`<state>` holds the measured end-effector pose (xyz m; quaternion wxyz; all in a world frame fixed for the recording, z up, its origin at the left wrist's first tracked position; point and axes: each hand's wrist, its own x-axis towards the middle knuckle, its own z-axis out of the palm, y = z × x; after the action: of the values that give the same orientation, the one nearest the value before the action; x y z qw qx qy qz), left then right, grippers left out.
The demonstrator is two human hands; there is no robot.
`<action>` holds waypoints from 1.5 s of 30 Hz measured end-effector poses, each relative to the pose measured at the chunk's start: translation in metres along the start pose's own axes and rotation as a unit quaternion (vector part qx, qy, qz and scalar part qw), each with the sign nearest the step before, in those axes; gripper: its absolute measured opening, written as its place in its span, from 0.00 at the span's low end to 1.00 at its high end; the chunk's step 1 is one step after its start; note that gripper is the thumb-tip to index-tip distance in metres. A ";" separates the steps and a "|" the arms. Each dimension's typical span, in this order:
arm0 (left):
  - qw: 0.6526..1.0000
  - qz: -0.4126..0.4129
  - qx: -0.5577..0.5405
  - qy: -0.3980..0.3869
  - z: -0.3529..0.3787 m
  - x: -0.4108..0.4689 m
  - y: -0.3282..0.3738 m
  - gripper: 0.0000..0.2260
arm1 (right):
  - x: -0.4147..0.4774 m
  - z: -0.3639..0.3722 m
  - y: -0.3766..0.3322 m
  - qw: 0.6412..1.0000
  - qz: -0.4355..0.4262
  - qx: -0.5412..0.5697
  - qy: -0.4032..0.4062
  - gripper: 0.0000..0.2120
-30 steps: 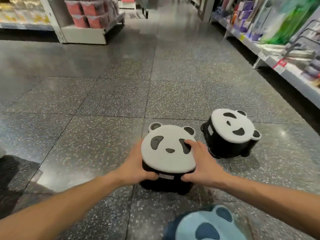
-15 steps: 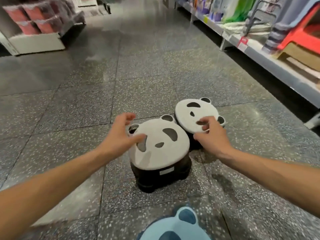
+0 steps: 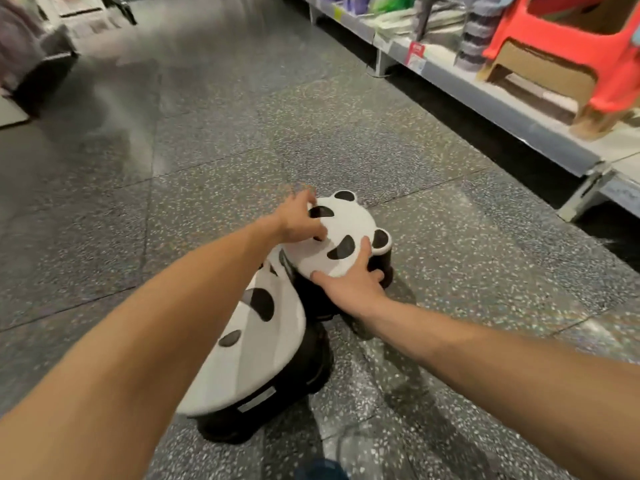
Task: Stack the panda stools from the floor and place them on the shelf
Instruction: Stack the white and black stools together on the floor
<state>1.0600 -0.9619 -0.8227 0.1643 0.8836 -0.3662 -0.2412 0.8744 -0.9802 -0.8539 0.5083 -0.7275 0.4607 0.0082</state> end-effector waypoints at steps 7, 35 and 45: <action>0.995 -0.042 -0.088 -0.021 0.008 0.001 -0.019 0.39 | 0.032 -0.025 0.035 0.997 -0.071 0.000 0.034 0.58; 0.980 0.039 -0.050 0.188 -0.088 -0.336 -0.075 0.52 | -0.151 -0.029 -0.100 0.884 -0.411 -0.222 -0.002 0.45; 0.995 -0.022 -0.014 0.097 -0.009 -0.333 -0.091 0.46 | -0.116 0.011 -0.061 0.872 -0.356 -0.330 -0.065 0.46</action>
<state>0.9121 -0.6572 -0.7558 0.2060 0.9081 -0.3260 -0.1630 0.8538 -0.8917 -0.7587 0.2360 -0.9655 0.1076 0.0253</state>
